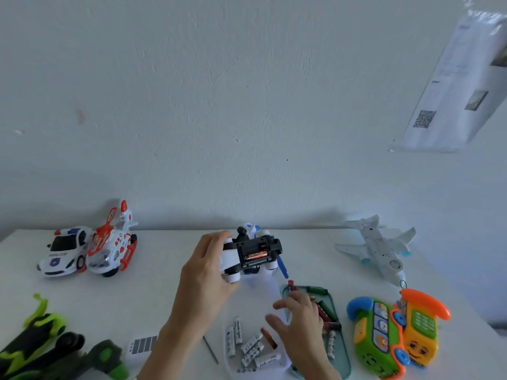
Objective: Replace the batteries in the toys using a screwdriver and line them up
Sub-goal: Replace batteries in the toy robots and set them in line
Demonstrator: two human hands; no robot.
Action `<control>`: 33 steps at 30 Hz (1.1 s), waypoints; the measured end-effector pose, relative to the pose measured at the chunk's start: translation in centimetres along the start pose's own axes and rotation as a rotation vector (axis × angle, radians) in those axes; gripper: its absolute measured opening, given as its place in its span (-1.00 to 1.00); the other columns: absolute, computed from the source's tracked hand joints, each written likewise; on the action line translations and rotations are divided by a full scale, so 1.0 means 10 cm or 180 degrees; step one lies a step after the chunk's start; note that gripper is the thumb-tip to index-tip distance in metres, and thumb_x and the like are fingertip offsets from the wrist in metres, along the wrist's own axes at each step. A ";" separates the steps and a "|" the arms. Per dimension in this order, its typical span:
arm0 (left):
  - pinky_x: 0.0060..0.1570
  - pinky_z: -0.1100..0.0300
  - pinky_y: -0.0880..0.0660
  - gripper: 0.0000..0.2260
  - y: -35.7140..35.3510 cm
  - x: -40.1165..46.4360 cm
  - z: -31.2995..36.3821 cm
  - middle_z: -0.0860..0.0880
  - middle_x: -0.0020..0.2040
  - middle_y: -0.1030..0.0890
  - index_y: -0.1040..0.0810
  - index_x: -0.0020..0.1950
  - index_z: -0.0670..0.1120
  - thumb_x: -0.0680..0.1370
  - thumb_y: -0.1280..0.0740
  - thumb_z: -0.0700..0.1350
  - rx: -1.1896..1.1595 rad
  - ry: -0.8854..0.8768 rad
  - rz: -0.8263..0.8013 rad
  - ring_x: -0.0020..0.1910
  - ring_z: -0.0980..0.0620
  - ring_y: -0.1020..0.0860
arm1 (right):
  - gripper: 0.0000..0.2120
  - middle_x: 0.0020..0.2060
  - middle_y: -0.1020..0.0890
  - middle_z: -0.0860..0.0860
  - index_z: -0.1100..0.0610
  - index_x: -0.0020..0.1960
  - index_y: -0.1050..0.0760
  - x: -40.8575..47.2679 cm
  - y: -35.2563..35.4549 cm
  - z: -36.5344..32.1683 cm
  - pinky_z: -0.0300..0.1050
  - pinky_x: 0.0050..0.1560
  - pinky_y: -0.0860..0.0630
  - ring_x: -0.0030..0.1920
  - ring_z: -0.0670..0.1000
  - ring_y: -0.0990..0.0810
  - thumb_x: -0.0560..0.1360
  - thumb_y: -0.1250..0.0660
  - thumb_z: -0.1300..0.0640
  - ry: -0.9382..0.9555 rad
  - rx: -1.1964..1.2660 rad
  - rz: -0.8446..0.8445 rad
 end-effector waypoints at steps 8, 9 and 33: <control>-0.05 0.41 -0.37 -0.27 -0.15 0.07 0.29 -0.11 0.08 -0.50 -0.40 0.22 -0.09 0.13 -0.55 -0.44 -0.0044 -0.0321 0.0341 -0.02 0.06 -0.47 | -0.81 -0.09 -0.63 -0.01 0.02 -0.15 -0.61 -0.02 0.67 -0.56 -0.28 -0.16 -0.47 -0.14 -0.08 -0.58 0.54 -0.30 0.23 0.0669 0.2612 0.0911; -0.04 0.41 -0.38 -0.29 -0.16 0.07 0.33 -0.12 0.09 -0.51 -0.40 0.22 -0.10 0.15 -0.55 -0.43 -0.0046 -0.0349 0.0389 0.00 0.06 -0.48 | -0.81 -0.08 -0.62 0.00 0.03 -0.16 -0.62 -0.01 0.71 -0.59 -0.32 -0.16 -0.46 -0.13 -0.10 -0.58 0.53 -0.30 0.25 0.0687 0.2685 0.0913; -0.08 0.23 -0.47 -0.20 -0.01 -0.08 0.28 -0.06 0.16 -0.45 -0.41 0.25 -0.11 0.07 -0.50 -0.52 0.0226 -0.0597 0.0432 0.01 -0.11 -0.57 | -0.85 0.04 -0.57 0.24 0.18 -0.10 -0.58 0.09 0.42 -0.79 -0.17 -0.19 -0.49 -0.20 -0.04 -0.56 0.53 -0.34 0.09 0.0062 0.3127 0.0723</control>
Point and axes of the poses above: each hand's wrist, its own x-axis towards the middle knuckle, its own y-axis out of the back of the hand, z = x × y, the point moved 1 cm from there along x, towards the middle knuckle
